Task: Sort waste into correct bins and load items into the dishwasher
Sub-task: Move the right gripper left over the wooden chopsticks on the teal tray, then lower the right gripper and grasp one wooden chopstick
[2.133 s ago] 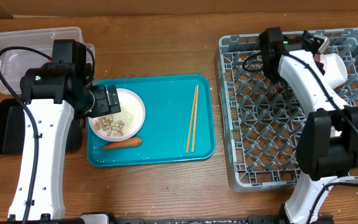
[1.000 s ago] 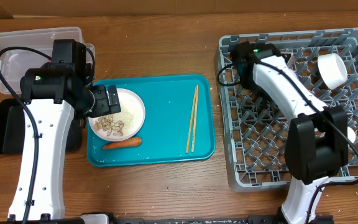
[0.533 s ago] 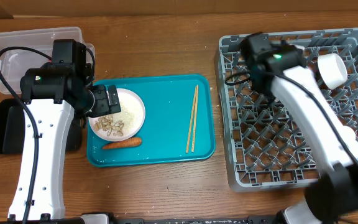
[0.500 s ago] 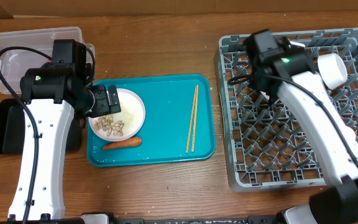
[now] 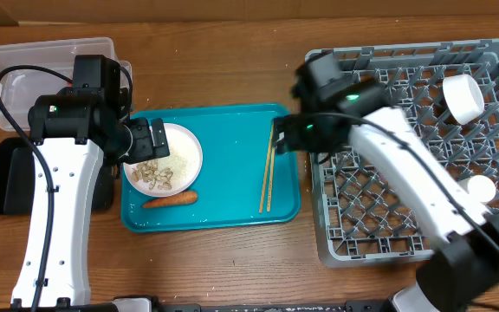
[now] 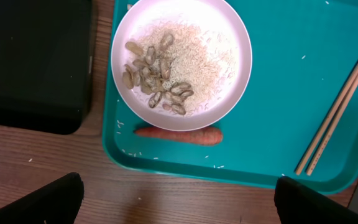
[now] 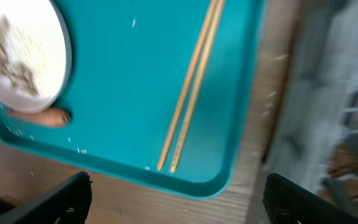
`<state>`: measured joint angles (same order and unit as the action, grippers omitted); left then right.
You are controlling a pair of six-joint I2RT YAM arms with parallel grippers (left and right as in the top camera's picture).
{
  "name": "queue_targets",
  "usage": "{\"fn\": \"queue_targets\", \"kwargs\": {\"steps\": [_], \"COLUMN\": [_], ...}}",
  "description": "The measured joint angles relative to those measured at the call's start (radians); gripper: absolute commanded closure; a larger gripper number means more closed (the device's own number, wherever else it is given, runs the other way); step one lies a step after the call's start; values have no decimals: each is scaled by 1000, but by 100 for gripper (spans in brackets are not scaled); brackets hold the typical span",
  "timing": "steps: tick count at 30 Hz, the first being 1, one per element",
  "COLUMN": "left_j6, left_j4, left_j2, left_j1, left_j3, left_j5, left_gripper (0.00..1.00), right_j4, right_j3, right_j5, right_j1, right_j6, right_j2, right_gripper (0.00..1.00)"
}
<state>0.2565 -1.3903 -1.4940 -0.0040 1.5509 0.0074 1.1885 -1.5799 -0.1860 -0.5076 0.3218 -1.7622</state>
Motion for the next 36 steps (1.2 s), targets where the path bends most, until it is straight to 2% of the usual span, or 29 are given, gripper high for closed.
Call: {"fn": "queue_targets", "kwargs": {"steps": [12,21,36], "left_j6": [0,0,0], "left_j4": [0,0,0], "left_j2": [0,0,0], "left_j1": [0,0,0], "left_j3": [0,0,0], "left_j5": [4,4,4], "left_gripper": [0,0,0], "right_j4": [-119,-132,-142], "right_j3": [6,6,10], "right_j5": [-16,16,8], "right_j1": [-193,-201,-201], "right_j6": [112,189,202], "right_j2": [-211,-341,-350], "right_gripper": [11,12,12]}}
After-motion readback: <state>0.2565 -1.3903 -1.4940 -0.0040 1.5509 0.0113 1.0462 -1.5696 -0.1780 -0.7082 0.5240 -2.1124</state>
